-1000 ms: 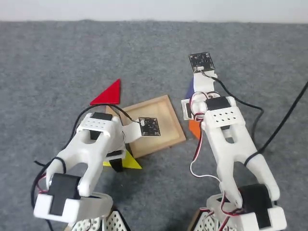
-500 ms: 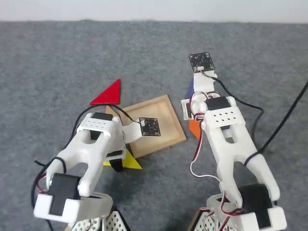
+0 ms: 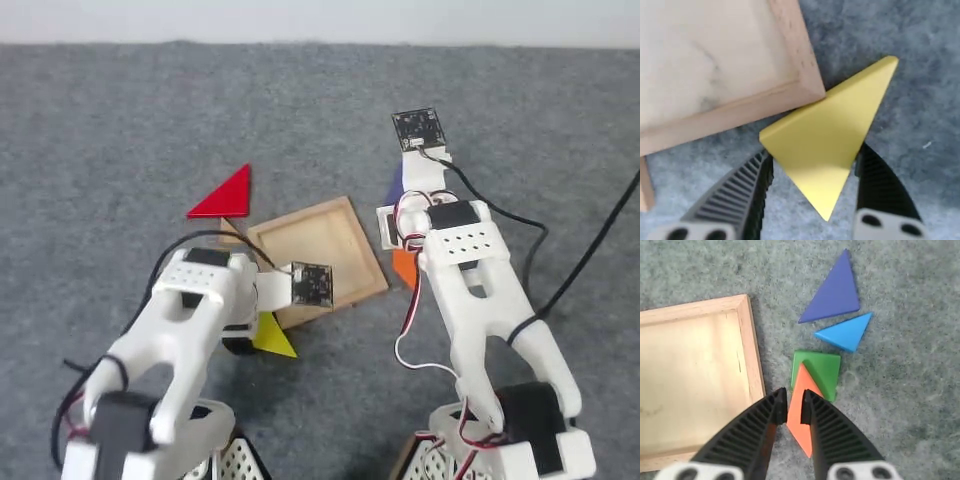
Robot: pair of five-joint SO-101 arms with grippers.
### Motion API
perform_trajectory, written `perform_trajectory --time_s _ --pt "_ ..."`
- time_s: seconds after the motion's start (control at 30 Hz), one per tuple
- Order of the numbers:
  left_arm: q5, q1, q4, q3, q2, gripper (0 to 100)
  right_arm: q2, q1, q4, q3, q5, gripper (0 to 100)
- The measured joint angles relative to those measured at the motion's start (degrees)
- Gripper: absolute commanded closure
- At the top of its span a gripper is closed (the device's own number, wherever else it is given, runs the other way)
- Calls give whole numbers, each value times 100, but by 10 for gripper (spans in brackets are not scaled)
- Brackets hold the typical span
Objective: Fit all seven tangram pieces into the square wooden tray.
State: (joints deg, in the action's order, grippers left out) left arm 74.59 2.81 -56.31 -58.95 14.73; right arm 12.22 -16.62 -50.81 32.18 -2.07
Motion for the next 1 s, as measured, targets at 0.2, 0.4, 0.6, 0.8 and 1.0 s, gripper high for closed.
perform_trajectory --time_s 0.2,0.4,0.6,0.8,1.0 --pt "123 70 149 -123 167 758 0 0 0 0 0 936" --pt "167 237 149 -123 185 758 0 0 0 0 0 936" --pt "202 334 281 -123 185 758 0 0 0 0 0 936" --pt "229 360 774 -141 185 758 0 0 0 0 0 936" --pt "229 378 949 -141 193 758 0 9 0 0 0 936"
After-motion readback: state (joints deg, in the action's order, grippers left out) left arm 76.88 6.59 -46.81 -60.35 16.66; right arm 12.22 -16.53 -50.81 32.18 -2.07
